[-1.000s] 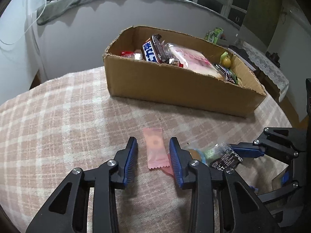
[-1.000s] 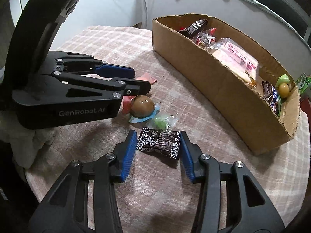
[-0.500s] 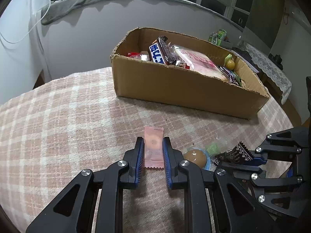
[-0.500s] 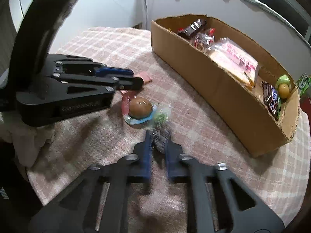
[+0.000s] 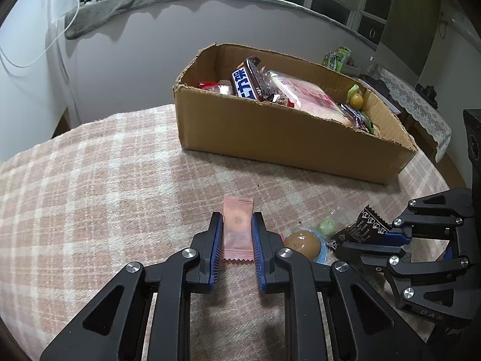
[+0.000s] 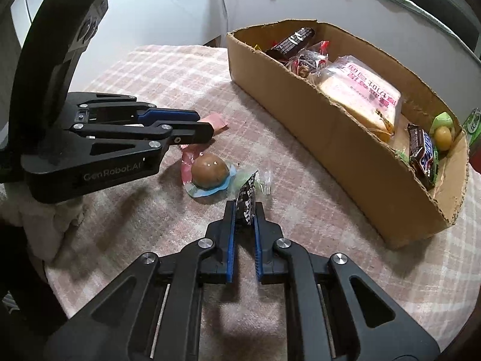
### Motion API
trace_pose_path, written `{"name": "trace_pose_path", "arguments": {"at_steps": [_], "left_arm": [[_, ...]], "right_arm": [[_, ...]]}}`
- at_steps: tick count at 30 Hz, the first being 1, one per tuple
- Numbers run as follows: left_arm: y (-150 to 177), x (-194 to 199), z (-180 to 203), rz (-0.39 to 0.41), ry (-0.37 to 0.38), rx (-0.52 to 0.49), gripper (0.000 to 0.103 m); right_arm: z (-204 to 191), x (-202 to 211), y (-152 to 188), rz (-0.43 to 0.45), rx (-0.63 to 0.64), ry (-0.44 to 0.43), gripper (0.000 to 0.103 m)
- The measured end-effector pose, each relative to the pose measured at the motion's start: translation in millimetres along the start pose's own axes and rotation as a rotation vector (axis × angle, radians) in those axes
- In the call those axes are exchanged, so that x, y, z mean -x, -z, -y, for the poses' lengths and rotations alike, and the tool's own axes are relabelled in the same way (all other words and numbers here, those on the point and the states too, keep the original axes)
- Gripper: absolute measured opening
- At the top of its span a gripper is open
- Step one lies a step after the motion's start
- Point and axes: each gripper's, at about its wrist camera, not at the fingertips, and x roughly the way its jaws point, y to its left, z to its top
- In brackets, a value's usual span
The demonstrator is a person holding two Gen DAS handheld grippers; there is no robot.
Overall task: Organize snacks
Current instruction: 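Grasp the pink wrapper with the left tool while the right tool grasps the dark wrapped candy, then carry both wrappers into the box and open both tools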
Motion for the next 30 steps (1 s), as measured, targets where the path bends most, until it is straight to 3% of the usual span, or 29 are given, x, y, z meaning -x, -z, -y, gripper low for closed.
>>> {"name": "trace_pose_path", "arguments": {"at_steps": [19,30], "left_arm": [[-7.9,37.2,-13.9,0.099,0.014,0.054,0.017],[-51.2,58.5,0.9,0.197,0.034,0.044,0.017]], "right_arm": [[4.2,34.7,-5.5,0.088,-0.015,0.026,0.010],[21.0,68.4,-24.5,0.161,-0.010,0.074,0.010]]}}
